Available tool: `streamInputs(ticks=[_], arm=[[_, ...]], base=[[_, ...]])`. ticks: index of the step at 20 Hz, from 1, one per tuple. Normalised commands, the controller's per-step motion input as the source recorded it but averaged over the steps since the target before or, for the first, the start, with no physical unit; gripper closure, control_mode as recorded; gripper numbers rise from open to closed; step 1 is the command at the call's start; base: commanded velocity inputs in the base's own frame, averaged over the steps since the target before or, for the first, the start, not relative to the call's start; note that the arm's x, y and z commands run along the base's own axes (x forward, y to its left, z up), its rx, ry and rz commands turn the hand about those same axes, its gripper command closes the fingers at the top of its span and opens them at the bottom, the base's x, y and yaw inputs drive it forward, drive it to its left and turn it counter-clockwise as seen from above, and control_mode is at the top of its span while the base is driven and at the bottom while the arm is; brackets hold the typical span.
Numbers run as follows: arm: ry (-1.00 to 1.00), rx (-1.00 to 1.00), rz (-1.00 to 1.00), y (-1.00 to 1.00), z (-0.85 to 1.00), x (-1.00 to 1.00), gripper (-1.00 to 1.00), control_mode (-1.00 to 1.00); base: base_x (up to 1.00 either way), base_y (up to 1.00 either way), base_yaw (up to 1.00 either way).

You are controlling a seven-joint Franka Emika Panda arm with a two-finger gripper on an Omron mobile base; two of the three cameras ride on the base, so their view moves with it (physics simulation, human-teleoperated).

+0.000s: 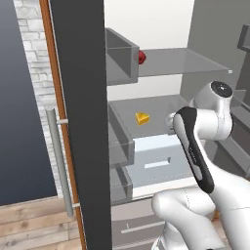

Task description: Take the cheese, fish, and bell pepper from the fridge and place them on the plate on the dining counter to create an appetizer plate.

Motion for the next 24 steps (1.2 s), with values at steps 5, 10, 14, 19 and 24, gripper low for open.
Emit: streamInputs(ticks=[5,10,14,19,24], arm=[[-0.1,-0.02,-0.13,0.4,0.47,0.18,-1.0,-1.0],[-0.08,0.01,-0.14,0.07,0.37,0.5,-1.0,-1.0],[-0.04,0.06,-0.04,0.0,0.75,0.26,-1.0,-1.0],[-0.18,0.07,-0.01,0.0,0.72,0.02,-1.0,-1.0],[-0.07,0.07,0.0,0.0,0.52,0.0,-1.0,-1.0]], base=[[0.0,0.0,0.0],[0.0,0.0,0.0],[0.0,0.0,0.0],[0.0,0.0,0.0],[0.0,0.0,0.0]])
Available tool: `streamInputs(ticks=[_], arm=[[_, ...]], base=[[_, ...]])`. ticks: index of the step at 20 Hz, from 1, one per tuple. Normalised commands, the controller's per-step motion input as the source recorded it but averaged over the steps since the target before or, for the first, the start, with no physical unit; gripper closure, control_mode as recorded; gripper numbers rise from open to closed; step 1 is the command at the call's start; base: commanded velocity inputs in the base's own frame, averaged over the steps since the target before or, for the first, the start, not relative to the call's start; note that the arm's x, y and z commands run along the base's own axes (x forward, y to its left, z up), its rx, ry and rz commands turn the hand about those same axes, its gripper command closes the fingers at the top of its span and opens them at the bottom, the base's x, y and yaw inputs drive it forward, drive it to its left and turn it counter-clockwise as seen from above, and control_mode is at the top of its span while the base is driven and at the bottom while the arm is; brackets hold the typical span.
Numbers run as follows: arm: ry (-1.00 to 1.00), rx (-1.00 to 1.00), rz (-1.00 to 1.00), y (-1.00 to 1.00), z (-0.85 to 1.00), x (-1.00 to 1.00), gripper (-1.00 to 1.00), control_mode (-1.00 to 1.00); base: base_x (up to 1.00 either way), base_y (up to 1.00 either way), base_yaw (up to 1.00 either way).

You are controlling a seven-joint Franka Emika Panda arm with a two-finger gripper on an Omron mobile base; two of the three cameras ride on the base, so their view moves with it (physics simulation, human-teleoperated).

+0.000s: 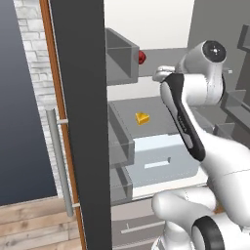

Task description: Take the cheese, fish, and bell pepper from the fridge and place them on the plate on the dining counter to create an appetizer plate.

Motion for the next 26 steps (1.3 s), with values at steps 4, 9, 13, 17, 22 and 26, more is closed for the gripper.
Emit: streamInputs(ticks=[4,9,13,17,22,26], arm=[[-0.03,0.0,0.0,0.08,0.53,0.15,-1.0,-1.0],[0.0,0.01,0.0,0.07,0.33,0.37,-1.0,-1.0],[0.0,0.02,0.0,0.18,0.04,0.49,-1.0,-1.0],[0.0,0.01,0.0,0.28,0.01,0.59,-1.0,-1.0],[0.0,0.04,-0.04,0.02,0.03,0.48,-1.0,-1.0],[0.0,0.02,-0.06,0.01,0.0,0.62,-1.0,-1.0]], base=[[0.0,0.0,0.0],[0.0,0.0,0.0],[0.0,0.0,0.0],[0.0,0.0,0.0],[0.0,0.0,0.0],[0.0,0.0,0.0]])
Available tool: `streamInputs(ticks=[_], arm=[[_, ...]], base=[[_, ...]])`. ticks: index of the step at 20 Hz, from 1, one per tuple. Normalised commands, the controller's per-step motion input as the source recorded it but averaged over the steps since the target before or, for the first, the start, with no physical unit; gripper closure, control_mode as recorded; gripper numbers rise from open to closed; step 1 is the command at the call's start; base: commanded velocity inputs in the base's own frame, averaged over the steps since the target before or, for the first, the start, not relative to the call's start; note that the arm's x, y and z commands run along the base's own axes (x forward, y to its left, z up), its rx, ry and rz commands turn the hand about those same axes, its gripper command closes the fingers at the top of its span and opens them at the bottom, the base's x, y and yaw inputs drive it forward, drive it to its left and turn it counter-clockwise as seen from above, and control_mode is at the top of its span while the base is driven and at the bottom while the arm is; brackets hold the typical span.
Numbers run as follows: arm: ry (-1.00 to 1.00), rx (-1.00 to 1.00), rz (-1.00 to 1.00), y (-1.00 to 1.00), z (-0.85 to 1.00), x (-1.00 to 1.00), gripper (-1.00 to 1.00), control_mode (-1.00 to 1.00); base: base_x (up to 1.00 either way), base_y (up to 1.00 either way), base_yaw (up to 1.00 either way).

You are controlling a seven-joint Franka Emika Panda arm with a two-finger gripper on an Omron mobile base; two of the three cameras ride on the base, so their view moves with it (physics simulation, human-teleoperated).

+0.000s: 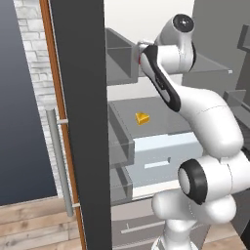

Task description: Take the cheese, fish, and bell pepper from the fridge and place them on the plate on the dining counter to create an appetizer plate.

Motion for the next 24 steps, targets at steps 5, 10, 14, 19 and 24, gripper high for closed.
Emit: streamInputs(ticks=[5,10,14,19,24], arm=[[0.0,0.0,-0.02,0.08,0.01,0.55,-1.0,-1.0],[0.0,0.0,0.0,0.15,0.0,0.55,-1.0,-1.0],[0.0,0.0,0.0,0.07,0.0,0.56,-1.0,-1.0],[0.0,0.0,0.0,0.09,0.0,0.4,-1.0,-1.0],[0.0,0.0,0.0,0.09,-0.02,0.23,-1.0,-1.0]], base=[[0.0,0.0,0.0],[0.0,0.0,0.0],[0.0,0.0,0.0],[0.0,0.0,0.0],[0.0,0.0,0.0]])
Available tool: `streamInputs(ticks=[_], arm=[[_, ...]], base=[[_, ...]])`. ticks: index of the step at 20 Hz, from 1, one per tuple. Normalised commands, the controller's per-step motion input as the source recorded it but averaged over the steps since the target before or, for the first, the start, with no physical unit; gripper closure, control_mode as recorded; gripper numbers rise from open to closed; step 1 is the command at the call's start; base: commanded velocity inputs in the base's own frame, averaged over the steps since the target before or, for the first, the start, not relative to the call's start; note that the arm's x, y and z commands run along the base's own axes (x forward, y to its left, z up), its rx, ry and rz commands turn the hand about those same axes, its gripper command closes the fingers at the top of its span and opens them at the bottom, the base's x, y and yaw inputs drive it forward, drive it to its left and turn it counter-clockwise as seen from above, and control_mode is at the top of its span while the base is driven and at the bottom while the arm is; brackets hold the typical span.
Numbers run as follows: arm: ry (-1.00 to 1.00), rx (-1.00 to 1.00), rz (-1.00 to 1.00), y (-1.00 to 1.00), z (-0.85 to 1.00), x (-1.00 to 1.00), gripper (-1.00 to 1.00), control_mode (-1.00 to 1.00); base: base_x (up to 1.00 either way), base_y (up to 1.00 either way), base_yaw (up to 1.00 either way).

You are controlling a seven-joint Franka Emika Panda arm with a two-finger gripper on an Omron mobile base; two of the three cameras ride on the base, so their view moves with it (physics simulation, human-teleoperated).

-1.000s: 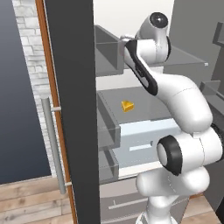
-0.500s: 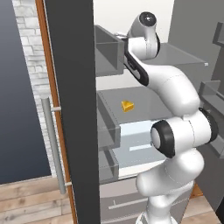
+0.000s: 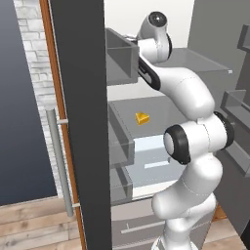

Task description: Take the cheese, fish, and bell pepper from the fridge and place them on the plate on the dining counter to create an appetizer plate.

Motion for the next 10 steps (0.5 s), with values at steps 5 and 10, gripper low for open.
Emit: streamInputs(ticks=[5,10], arm=[[0.0,0.0,-0.02,0.01,-0.35,0.05,-1.0,-1.0],[0.0,0.0,-0.01,0.0,-0.45,0.21,-1.0,-1.0]], base=[[0.0,0.0,0.0],[0.0,0.0,0.0]])
